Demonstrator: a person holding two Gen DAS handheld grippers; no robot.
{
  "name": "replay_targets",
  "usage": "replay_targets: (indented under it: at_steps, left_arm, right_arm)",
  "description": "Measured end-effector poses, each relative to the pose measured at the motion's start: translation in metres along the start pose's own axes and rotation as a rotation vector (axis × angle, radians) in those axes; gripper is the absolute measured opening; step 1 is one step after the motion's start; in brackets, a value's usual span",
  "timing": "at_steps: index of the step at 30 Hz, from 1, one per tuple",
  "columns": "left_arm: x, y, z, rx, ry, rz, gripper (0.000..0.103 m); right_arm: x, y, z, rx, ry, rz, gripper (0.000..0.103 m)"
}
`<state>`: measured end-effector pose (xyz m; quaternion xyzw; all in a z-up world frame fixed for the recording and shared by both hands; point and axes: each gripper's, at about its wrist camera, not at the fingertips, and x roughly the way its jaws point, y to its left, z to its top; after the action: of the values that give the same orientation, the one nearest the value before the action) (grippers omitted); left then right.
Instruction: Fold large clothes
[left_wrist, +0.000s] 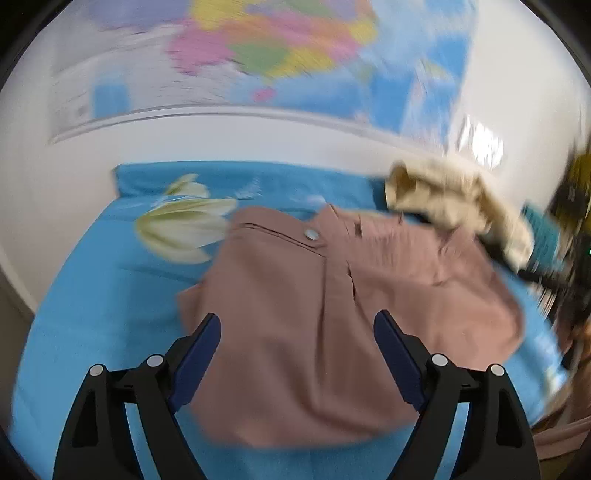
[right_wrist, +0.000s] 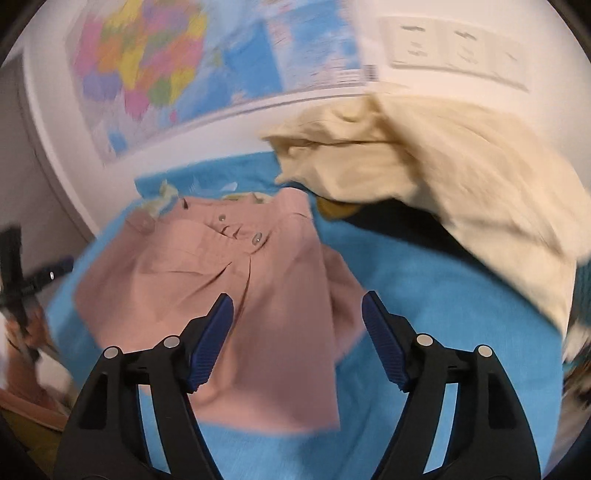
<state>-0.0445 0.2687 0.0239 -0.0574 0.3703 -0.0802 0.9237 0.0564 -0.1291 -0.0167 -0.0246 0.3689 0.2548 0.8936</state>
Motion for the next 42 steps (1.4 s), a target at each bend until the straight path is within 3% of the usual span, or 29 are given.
replay_targets:
  at_steps: [3, 5, 6, 8, 10, 12, 14, 16, 19, 20, 24, 27, 28, 29, 34, 42]
  left_arm:
    - [0.046, -0.010, 0.006, 0.042, 0.099, 0.005, 0.080]
    - [0.071, -0.013, 0.007, 0.077, 0.151, 0.063, 0.070]
    - [0.080, -0.012, 0.007, 0.087, 0.169, 0.082, 0.060]
    - [0.086, -0.007, 0.010, 0.078, 0.163, 0.074, 0.045]
    - [0.085, -0.001, 0.015, 0.054, 0.148, 0.050, 0.017]
    - [0.083, 0.005, 0.021, 0.025, 0.124, 0.053, 0.007]
    - [0.077, 0.012, 0.028, -0.020, 0.086, 0.054, 0.004]
    - [0.068, 0.026, 0.037, -0.066, 0.025, 0.106, 0.002]
    - [0.064, 0.049, 0.046, -0.150, 0.010, 0.061, 0.002]
    - [0.066, 0.050, 0.046, -0.147, 0.015, 0.073, 0.002]
    - [0.082, 0.049, 0.041, -0.116, 0.065, 0.104, 0.003]
    - [0.092, 0.053, 0.037, -0.126, 0.097, 0.112, 0.011]
    - [0.093, 0.054, 0.036, -0.133, 0.102, 0.107, 0.013]
    - [0.093, 0.056, 0.035, -0.141, 0.103, 0.106, 0.013]
    - [0.092, 0.057, 0.033, -0.147, 0.094, 0.110, 0.018]
    - [0.102, 0.056, 0.029, -0.134, 0.099, 0.137, 0.019]
  right_arm:
    - [0.036, 0.016, 0.012, -0.079, 0.052, -0.029, 0.063]
    - [0.061, 0.018, 0.016, -0.101, 0.104, -0.044, 0.052]
    - [0.069, 0.018, 0.017, -0.110, 0.125, -0.045, 0.047]
    - [0.082, 0.018, 0.020, -0.117, 0.158, -0.038, 0.009]
    - [0.086, 0.020, 0.026, -0.119, 0.155, -0.029, 0.005]
    - [0.078, 0.024, 0.037, -0.136, 0.112, -0.025, 0.004]
    - [0.066, 0.026, 0.051, -0.132, 0.043, -0.007, 0.003]
    - [0.052, 0.026, 0.070, -0.109, -0.047, 0.013, 0.003]
    - [0.061, 0.018, 0.086, -0.032, -0.066, 0.091, 0.003]
    - [0.075, 0.017, 0.087, -0.021, -0.026, 0.105, 0.004]
    - [0.126, 0.015, 0.073, -0.060, 0.145, 0.015, 0.009]
    - [0.135, 0.004, 0.065, -0.015, 0.184, 0.027, 0.027]
    - [0.129, 0.001, 0.064, 0.002, 0.174, 0.027, 0.050]
    - [0.117, -0.004, 0.065, 0.018, 0.147, 0.016, 0.066]
    - [0.056, -0.021, 0.052, 0.039, 0.047, 0.075, 0.065]
    - [-0.006, -0.022, -0.027, 0.011, 0.075, 0.138, 0.066]
